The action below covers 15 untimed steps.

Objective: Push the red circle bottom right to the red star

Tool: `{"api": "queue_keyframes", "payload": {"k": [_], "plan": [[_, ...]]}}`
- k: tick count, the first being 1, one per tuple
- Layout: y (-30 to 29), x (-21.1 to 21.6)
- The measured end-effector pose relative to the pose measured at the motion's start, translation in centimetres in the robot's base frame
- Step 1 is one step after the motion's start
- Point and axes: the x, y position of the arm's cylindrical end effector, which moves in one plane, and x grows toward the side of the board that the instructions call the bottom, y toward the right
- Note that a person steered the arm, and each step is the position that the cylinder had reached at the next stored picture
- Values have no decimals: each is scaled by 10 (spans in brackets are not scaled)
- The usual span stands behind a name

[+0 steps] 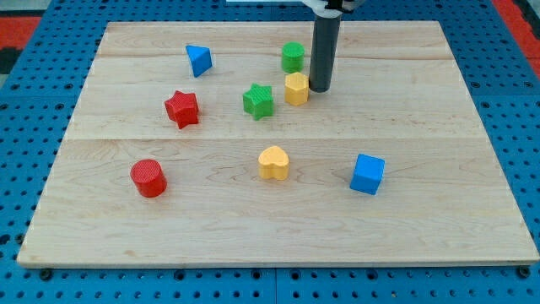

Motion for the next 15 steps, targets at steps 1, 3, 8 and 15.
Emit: {"api": "queue_keyframes", "payload": {"k": [1,3,8,15], "plan": [[5,42],[-27,50],[-107,117],[-269,99]]}}
